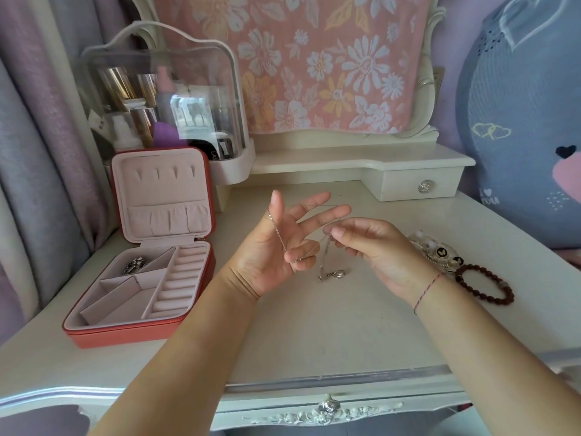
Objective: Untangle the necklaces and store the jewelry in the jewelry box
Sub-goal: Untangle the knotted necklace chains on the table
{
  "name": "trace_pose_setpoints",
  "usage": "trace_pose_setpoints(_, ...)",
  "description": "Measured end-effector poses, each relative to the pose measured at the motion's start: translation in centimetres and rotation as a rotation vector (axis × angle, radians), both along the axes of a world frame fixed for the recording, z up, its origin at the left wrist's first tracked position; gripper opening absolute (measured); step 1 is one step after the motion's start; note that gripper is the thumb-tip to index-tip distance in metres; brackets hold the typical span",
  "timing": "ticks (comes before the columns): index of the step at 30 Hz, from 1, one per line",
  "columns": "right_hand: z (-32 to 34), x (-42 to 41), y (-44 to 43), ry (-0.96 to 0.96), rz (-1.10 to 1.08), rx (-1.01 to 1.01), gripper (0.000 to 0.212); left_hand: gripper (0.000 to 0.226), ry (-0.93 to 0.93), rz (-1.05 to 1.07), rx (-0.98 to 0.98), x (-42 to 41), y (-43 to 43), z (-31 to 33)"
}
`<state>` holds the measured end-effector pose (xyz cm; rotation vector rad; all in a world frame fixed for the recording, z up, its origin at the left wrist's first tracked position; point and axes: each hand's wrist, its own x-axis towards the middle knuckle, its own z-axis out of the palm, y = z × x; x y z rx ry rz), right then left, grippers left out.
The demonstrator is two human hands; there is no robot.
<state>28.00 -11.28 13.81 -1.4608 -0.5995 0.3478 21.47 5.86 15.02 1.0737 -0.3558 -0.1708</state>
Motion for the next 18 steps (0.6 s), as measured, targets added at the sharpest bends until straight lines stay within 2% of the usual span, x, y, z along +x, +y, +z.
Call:
trace_pose_setpoints(3,0.1,0.0,0.0,0.021,-0.015,0.019,0.023,0.110,-0.010,0.008,0.014,0.1,0.0,0.0)
trace_pose_setpoints(6,0.1,0.2,-0.1,0.020,-0.033,0.034,0.012,0.107,-0.005,0.063,-0.008,0.3,0.2,0.0)
trace_pose_setpoints(8,0.2,0.1,0.0,0.008,-0.040,0.048,0.005,0.099,0.018,0.114,-0.051,0.4,0.3,0.0)
trace_pose_setpoints(12,0.4,0.2,-0.1,0.010,-0.102,0.066,0.011,0.073,0.120,0.257,-0.048,0.5,0.1,0.4)
trace_pose_setpoints(15,0.5,0.3,-0.2,0.050,-0.123,0.097,0.008,0.071,0.180,0.321,0.075,0.7,-0.2,0.3)
trace_pose_setpoints(18,0.6,0.4,-0.1,0.079,-0.116,0.119,0.002,0.070,0.182,0.356,0.290,0.7,-0.8,0.1)
